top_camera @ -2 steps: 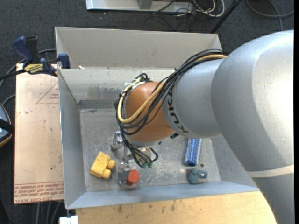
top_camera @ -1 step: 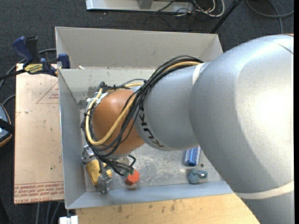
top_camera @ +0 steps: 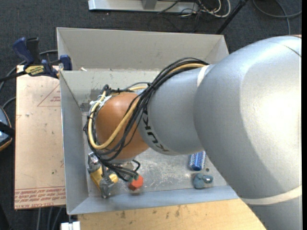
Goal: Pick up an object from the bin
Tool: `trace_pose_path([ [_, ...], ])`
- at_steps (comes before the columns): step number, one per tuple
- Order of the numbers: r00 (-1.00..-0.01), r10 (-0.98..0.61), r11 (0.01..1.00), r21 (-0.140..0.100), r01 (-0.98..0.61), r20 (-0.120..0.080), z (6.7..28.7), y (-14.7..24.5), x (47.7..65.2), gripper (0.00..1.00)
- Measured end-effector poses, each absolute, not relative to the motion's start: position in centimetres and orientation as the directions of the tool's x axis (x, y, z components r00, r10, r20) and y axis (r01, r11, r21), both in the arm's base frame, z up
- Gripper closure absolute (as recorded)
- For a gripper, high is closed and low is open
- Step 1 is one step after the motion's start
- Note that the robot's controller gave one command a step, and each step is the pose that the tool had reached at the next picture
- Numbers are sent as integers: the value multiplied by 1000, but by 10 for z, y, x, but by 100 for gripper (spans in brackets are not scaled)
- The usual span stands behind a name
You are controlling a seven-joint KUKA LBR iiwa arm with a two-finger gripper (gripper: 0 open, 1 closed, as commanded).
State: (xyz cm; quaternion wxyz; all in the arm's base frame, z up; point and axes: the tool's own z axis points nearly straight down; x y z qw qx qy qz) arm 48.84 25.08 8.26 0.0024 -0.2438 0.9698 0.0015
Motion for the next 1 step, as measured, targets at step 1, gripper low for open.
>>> trace_pose_path([
  [1,-859,-512,859,0,-512,-9,208,250,485,100],
])
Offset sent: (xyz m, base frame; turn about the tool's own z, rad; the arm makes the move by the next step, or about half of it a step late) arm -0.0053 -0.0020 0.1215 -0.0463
